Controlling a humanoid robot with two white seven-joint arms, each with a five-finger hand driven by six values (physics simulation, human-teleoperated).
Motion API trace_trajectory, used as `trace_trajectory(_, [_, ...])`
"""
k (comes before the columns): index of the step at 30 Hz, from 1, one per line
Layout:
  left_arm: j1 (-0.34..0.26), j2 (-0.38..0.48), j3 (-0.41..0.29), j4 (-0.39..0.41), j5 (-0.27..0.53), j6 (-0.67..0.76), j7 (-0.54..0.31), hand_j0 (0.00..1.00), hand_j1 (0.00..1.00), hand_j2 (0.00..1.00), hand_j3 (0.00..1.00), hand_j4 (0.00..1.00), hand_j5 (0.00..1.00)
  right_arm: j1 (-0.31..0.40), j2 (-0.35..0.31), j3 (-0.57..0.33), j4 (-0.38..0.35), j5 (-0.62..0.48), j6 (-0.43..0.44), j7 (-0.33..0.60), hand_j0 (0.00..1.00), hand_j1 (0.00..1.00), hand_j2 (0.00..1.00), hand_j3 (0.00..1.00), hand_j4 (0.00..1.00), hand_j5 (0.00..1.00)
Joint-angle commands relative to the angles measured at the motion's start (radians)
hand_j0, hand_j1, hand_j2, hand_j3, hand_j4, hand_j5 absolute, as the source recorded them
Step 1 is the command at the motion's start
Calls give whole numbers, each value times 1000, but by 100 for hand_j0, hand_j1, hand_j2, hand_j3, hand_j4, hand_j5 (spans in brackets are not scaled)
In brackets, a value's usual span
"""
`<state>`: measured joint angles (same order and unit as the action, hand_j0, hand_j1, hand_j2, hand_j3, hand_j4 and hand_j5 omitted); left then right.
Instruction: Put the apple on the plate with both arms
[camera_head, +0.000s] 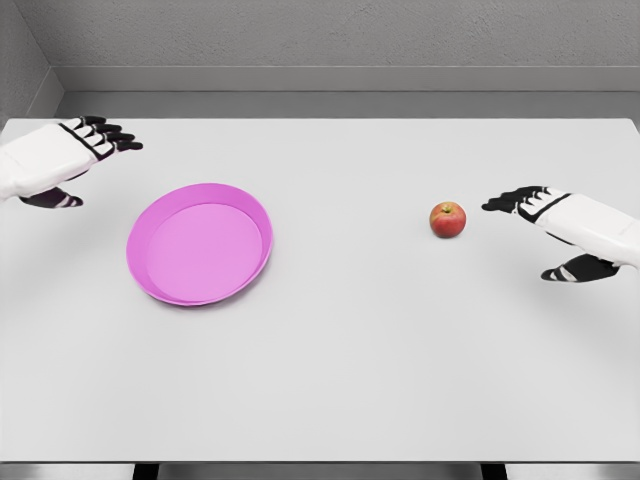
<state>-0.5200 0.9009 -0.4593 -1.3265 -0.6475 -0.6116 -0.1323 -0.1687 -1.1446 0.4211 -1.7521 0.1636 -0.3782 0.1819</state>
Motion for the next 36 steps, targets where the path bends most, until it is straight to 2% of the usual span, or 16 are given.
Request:
trace_trajectory(1, [0,0,-2,-3,6,1,0,100,100,100,100,100,100,0,-1,1,-1,-3,-1,11,100,100,100,100,100,100])
trace_trajectory(4, [0,0,-2,-6,8,1,3,100,100,100,100,100,100,-12,2,-4,-1,-6,1,14,100,100,100,100,100,100])
trace_trajectory(5, [0,1,-2,-6,8,1,3,100,100,100,100,100,100,-57,28,4,3,-4,15,17,100,100,100,100,100,100])
trace_trajectory(6, [0,1,-2,-5,8,1,3,100,100,100,100,100,100,-77,36,28,0,1,54,25,100,100,100,100,100,100])
trace_trajectory(7, [0,1,-2,-6,8,1,3,100,100,100,100,100,100,-106,40,57,2,1,103,73,100,100,100,100,100,100])
trace_trajectory(8, [0,3,-2,-5,8,1,3,100,100,100,100,100,100,-159,69,110,2,1,183,134,100,100,100,100,100,100])
trace_trajectory(10, [0,1,-2,-6,8,1,3,100,100,100,100,100,100,-270,106,232,12,1,303,174,100,100,100,100,100,100])
trace_trajectory(12, [0,1,-2,-6,8,1,3,100,100,100,100,100,100,-357,148,324,40,1,375,232,100,100,100,100,100,100])
trace_trajectory(15, [0,1,-2,-5,9,1,3,100,100,100,100,100,100,-498,226,446,135,1,409,317,100,100,100,100,100,100])
trace_trajectory(18, [0,3,-2,-6,9,1,3,100,100,100,100,100,100,-583,295,521,249,0,409,356,100,100,100,100,100,100])
trace_trajectory(21, [0,6,-2,-6,9,1,5,100,100,100,100,100,100,-629,330,559,310,-1,410,358,100,100,100,100,100,100])
trace_trajectory(24, [-2,6,-2,-5,9,1,5,100,100,100,100,100,100,-667,339,565,321,-1,412,378,100,100,100,100,100,100])
trace_trajectory(26, [0,4,-2,-6,9,1,5,100,100,100,100,100,100,-703,385,565,361,0,443,416,100,100,100,100,100,100])
trace_trajectory(32, [-3,6,5,-2,8,1,0,100,100,100,100,100,100,-719,411,567,399,0,447,421,100,100,100,100,100,100])
trace_trajectory(36, [-3,1,1,-2,3,1,3,100,100,100,100,100,100,-719,413,591,399,1,447,419,100,100,100,100,100,100])
